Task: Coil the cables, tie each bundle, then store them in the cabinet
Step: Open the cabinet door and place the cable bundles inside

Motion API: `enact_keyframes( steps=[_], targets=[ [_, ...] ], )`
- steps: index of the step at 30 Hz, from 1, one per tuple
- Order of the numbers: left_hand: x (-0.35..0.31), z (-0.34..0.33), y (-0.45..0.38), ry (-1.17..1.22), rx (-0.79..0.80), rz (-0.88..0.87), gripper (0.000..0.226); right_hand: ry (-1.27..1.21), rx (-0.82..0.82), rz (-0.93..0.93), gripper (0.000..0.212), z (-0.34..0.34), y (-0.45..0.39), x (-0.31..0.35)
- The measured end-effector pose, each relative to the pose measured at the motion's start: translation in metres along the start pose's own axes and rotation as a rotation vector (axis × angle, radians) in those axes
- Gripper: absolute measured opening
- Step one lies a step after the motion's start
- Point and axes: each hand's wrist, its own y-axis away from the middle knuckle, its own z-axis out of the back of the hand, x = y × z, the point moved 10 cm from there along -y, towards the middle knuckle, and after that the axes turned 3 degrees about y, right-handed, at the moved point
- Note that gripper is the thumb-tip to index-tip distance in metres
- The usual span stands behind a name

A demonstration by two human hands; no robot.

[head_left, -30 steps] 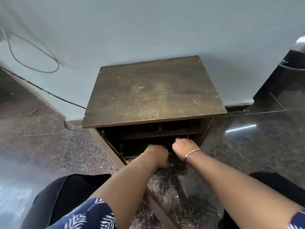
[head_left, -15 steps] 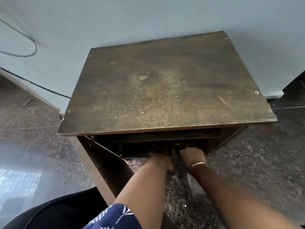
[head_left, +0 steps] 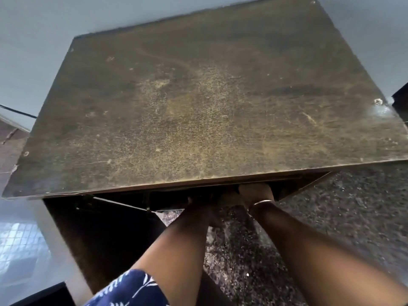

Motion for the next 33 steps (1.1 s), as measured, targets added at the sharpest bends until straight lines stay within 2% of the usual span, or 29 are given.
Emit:
enact_keyframes(
  steps=[7,13,15,19,26,33],
  targets=[
    [0.009,-0.009,-0.006,-0.063,0.076,0.029,0.08,-0.067,0.139,-0.009,0.034,-0.022,0.003,0.008],
    [0.013,0.009,0.012,-0.016,0.05,0.05,0.098,-0.089,0.128,0.031,0.034,-0.005,0.015,0.013],
    [0.008,0.022,0.024,-0.048,0.022,0.01,0.098,-0.11,0.143,0.036,0.033,0.003,0.021,0.016],
    [-0.009,0.051,0.059,-0.144,-0.024,-0.054,0.088,-0.163,0.165,0.033,0.033,0.025,0.039,0.022],
    [-0.036,0.086,0.135,-0.033,-0.106,-0.155,0.076,-0.236,0.128,0.061,0.03,0.079,0.089,0.031],
    [-0.024,0.097,0.223,-0.218,-0.197,-0.188,0.076,-0.33,0.092,0.197,0.03,0.133,0.158,0.062]
  ],
)
